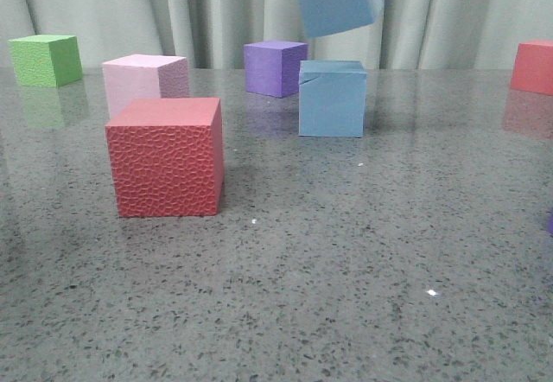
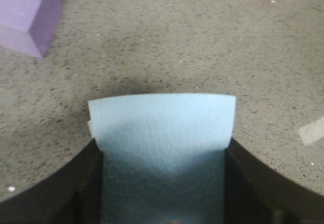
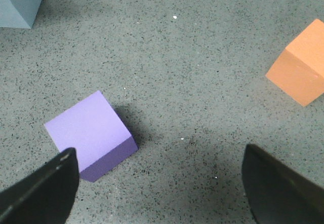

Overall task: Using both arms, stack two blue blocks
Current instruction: 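Carry the held cube above the placed light blue cube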

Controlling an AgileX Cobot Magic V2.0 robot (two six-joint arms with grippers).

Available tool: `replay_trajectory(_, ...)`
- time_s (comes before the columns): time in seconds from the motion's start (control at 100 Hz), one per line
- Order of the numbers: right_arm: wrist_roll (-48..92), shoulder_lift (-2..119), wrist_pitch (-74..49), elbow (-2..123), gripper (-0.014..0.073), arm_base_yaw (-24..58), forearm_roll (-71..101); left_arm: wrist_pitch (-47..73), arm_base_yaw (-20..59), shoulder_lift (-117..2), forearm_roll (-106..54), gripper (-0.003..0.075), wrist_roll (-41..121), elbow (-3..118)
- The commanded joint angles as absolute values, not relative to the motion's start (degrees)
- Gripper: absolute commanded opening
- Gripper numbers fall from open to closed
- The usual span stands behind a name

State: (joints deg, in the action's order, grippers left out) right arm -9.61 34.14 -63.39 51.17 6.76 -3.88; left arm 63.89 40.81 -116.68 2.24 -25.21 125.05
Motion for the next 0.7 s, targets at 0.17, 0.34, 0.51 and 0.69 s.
replay_trajectory(0.17, -9.1, 34.25, -60.38, 52.51, 0.0645, 6.3, -4.08, 62.92, 41.19, -113.43, 3.41, 0.0066, -27.13, 127.19)
replay_trajectory(0.34, -9.1, 34.25, -60.29, 52.51, 0.0645, 6.3, -4.02, 62.81, 42.05, -113.43, 5.57, 0.0066, -28.45, 127.19)
replay_trajectory(0.51, -9.1, 34.25, -60.29, 52.51, 0.0645, 6.3, -4.02, 62.81, 43.88, -113.43, 10.54, 0.0066, -29.93, 127.19)
replay_trajectory(0.69, -9.1, 34.25, -60.21, 52.51, 0.0645, 6.3, -3.96, 62.81, 44.04, -113.43, 11.35, 0.0066, -31.34, 127.19)
